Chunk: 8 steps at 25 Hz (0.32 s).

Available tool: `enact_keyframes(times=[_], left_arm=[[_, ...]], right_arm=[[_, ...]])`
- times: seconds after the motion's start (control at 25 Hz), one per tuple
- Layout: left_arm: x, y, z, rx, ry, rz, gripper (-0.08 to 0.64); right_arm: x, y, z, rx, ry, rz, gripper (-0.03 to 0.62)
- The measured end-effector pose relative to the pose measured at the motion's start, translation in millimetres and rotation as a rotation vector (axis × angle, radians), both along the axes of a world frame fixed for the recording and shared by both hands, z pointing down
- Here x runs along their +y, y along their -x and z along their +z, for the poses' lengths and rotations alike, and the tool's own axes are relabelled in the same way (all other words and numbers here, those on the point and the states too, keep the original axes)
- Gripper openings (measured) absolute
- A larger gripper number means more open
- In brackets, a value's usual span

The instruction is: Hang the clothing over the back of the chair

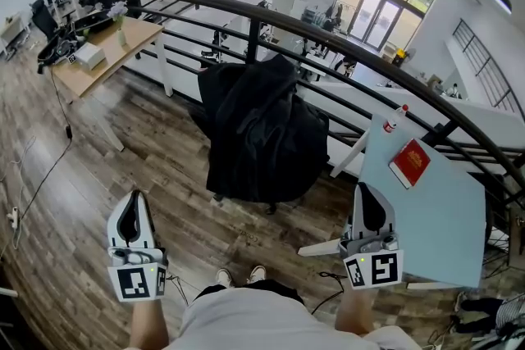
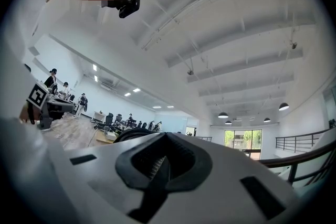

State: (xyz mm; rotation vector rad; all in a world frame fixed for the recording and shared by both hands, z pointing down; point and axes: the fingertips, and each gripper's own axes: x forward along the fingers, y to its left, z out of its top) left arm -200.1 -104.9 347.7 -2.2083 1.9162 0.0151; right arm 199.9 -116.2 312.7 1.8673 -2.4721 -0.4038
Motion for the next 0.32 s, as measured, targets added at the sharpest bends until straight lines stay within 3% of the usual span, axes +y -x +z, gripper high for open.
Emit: enact_keyframes(times=[0.32], left_arm=[[-2.3,-3.1,1.6,-0.001,-0.001,0.004,0.023]], right_arm=[[-1.5,-0.7,2.2,0.003,0.001,-0.001,0.017]])
